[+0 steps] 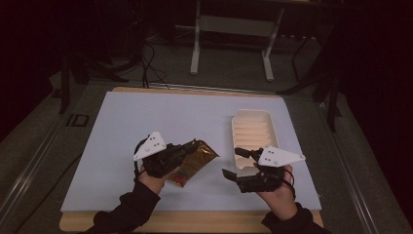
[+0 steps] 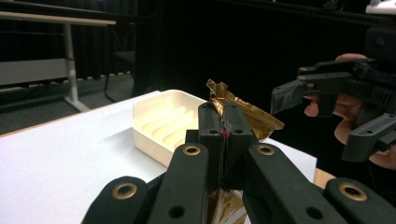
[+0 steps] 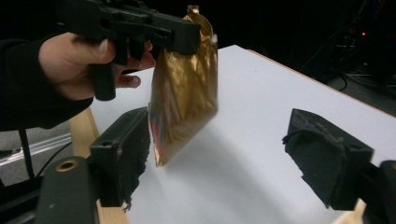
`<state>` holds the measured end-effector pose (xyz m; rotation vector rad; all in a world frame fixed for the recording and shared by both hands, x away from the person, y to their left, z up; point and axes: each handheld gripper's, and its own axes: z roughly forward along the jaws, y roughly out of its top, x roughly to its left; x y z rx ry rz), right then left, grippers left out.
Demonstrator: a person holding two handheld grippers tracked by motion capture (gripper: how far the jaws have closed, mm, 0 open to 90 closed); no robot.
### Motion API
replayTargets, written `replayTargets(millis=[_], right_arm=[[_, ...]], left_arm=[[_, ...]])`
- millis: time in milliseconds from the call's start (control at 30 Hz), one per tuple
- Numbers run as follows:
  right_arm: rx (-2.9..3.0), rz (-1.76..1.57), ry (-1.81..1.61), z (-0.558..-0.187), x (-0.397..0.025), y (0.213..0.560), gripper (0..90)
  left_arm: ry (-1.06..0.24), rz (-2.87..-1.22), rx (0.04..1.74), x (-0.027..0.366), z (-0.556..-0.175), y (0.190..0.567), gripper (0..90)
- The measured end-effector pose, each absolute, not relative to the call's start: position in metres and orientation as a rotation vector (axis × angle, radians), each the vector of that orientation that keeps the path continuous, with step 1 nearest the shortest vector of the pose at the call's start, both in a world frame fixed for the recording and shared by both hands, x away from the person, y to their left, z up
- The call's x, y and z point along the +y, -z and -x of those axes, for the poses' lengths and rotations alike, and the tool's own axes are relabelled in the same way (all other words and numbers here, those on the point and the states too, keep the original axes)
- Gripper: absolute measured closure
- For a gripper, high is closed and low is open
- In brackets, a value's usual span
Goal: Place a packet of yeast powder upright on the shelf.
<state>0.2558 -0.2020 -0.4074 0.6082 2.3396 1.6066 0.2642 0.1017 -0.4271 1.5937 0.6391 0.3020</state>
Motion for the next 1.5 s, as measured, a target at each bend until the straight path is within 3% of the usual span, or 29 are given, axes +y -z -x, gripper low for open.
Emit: replayTargets(millis=[267,1000,1267,1367,1500], right_arm=[[2.421,-0.579,-1.559,-0.269,-0.181,0.405,47.8],[2.679,-0.513,-1.434,-0.284,-0.159,0.406,79.3],[2.699,-0.531,-1.44,-0.288,-0.166,0.404,81.3],[2.692,-0.541,-1.448,-0.289,-0.169,0.402,81.6],[2.663,-0.536,-1.453,-0.291,-0.172,0.398,81.9]], left_arm=[[-0.278,-1.572,0.621,0.096,-0.26,0.428,89.7],[-0.273,-1.591,0.567,0.088,-0.254,0.427,88.6],[-0.267,-1.602,0.54,0.093,-0.258,0.425,73.8],[-0.27,-1.593,0.535,0.095,-0.259,0.424,63.5],[-0.253,-1.559,0.533,0.1,-0.258,0.423,43.4]])
